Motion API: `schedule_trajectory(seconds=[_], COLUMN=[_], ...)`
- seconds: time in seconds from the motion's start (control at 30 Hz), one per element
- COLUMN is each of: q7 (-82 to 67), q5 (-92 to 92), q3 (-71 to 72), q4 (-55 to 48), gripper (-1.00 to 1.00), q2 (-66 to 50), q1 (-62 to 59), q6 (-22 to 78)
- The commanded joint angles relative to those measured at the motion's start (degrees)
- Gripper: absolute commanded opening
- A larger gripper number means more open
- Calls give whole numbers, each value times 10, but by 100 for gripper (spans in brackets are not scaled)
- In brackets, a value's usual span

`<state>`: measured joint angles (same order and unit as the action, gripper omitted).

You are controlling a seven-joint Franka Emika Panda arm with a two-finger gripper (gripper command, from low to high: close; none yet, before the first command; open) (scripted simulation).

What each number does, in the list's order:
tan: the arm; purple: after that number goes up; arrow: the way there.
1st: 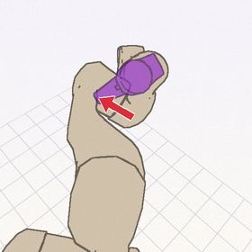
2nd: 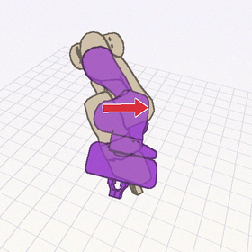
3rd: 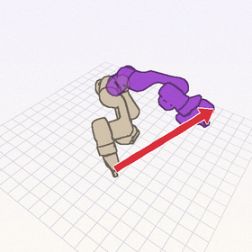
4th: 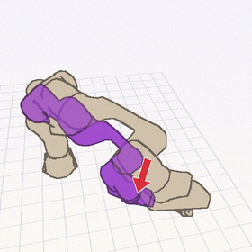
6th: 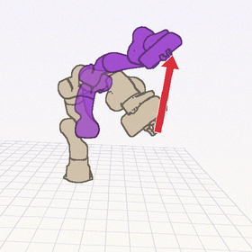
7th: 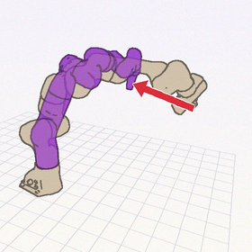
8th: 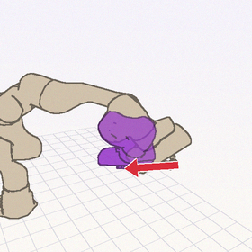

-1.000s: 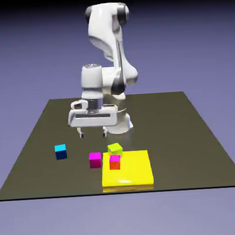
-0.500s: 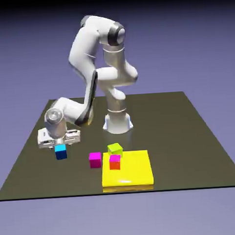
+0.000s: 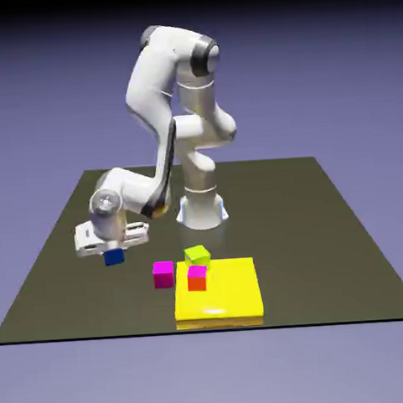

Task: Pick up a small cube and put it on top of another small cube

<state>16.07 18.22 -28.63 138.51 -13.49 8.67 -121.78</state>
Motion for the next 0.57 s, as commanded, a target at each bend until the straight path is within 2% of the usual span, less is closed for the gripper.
schedule_trajectory(seconds=[0.0,0.13,0.3,0.33,0.53], q7=[16,54,60,60,54], q5=[4,10,19,19,10], q3=[21,71,65,65,71], q4=[2,6,49,49,6], gripper=[-100,-100,-100,100,100], q2=[16,56,-10,-10,56], q1=[14,49,30,30,49], q6=[17,58,-52,-52,57])
